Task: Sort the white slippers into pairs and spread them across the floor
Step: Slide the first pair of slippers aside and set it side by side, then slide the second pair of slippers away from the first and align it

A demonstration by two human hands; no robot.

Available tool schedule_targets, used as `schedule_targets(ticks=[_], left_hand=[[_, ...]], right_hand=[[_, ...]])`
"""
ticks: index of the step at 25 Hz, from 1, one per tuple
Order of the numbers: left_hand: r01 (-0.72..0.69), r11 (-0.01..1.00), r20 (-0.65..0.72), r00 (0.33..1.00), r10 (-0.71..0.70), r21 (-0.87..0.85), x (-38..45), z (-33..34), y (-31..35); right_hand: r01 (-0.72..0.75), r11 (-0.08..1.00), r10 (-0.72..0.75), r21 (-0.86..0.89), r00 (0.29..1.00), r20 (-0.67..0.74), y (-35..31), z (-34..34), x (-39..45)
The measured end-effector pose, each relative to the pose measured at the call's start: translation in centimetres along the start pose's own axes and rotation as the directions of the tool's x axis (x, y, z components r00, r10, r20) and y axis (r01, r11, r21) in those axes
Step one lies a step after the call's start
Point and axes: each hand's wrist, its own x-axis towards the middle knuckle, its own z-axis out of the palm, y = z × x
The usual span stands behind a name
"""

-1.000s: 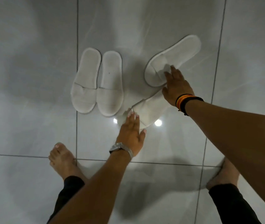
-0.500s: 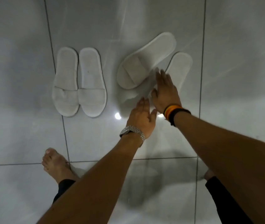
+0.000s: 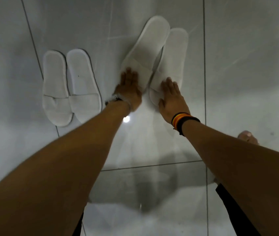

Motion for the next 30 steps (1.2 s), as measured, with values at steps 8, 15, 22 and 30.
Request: schedule_targets(ticks=[8, 15, 22, 30], left_hand=[[0.005, 0.995, 0.037, 0.999, -0.001, -0.104, -0.3, 3.0, 9.0], [-0.003, 0.975, -0.038, 0.999, -0.005, -0.221, -2.4, 1.1, 8.3], [0.238, 0.965, -0.355, 0.897, -0.262, -0.111, -8.2, -0.9, -9.6], [0.183, 0.966, -0.080, 0.976, -0.200, -0.181, -11.7, 1.7, -26.4]], right_hand=[[0.085, 0.974, -0.071, -0.212, 0.995, 0.076, 6.8, -7.6, 3.6], [0.075, 0.986, -0.079, -0.147, 0.997, -0.022, 5.3, -7.9, 0.5], [0.352, 0.925, -0.340, -0.145, 0.935, 0.097, -10.2, 0.8, 0.3], [0.378, 0.907, -0.323, -0.184, 0.907, 0.269, -22.6, 13.0, 0.3]])
